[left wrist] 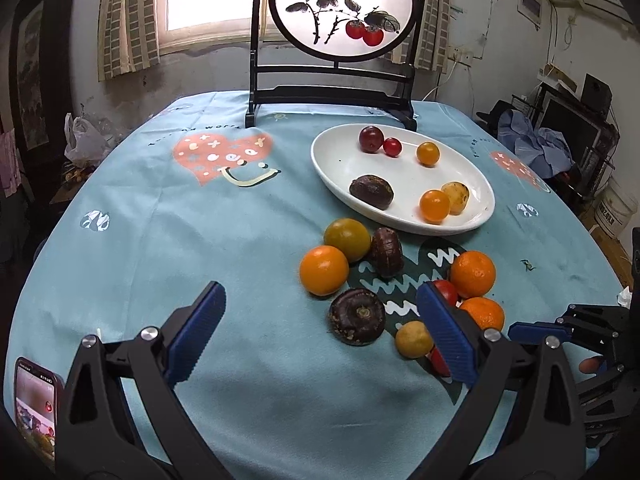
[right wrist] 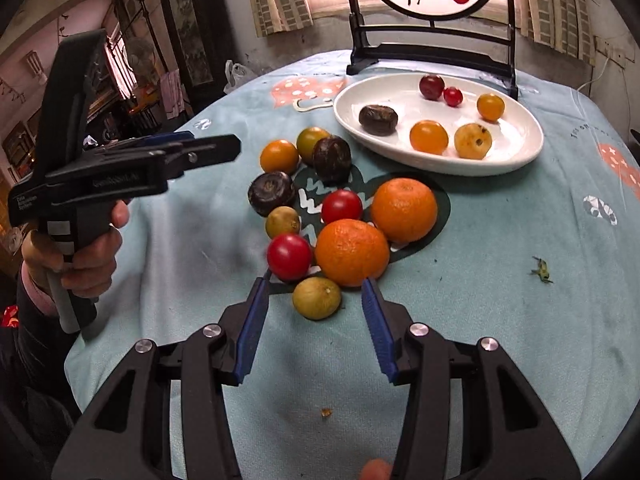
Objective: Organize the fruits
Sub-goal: 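Grasp a red tomato with the left tool while the right tool grasps a small yellow fruit, then carry both fruits over the plate and open both tools to drop them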
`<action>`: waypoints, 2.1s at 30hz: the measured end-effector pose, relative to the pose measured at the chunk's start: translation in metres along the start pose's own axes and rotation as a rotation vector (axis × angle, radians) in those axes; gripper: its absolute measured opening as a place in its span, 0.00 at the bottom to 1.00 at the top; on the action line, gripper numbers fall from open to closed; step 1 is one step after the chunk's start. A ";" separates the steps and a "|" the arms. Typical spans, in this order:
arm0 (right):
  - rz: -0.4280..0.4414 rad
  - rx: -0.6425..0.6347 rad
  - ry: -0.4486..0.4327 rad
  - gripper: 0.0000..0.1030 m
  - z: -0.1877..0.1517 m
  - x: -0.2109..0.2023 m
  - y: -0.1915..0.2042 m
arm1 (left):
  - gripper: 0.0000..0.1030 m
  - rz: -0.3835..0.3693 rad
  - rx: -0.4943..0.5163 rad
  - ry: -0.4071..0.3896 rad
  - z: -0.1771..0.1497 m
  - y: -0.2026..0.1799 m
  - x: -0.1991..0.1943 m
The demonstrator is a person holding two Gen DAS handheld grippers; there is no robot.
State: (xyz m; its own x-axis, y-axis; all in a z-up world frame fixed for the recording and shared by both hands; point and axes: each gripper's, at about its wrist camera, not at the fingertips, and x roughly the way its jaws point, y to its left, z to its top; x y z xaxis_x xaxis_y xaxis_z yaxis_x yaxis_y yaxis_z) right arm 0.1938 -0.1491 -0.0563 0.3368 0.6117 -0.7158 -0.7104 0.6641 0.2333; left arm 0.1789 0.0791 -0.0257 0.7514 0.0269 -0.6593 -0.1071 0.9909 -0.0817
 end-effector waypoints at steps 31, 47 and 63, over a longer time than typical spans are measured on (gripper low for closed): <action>0.048 0.164 -0.127 0.28 0.007 -0.026 -0.037 | 0.72 -0.302 0.192 0.106 -0.026 -0.043 -0.002; 0.042 0.202 -0.151 0.27 0.007 -0.032 -0.045 | 0.40 -0.180 0.394 0.185 -0.039 -0.098 0.025; 0.054 0.235 -0.155 0.27 0.005 -0.032 -0.053 | 0.29 -0.169 0.337 0.151 -0.040 -0.088 0.011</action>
State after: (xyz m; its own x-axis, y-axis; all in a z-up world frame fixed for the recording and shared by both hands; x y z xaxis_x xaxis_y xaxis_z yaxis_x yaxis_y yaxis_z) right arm 0.2235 -0.2017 -0.0426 0.4055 0.6956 -0.5931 -0.5736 0.6988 0.4274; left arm 0.1702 -0.0129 -0.0553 0.6333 -0.1349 -0.7621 0.2479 0.9682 0.0347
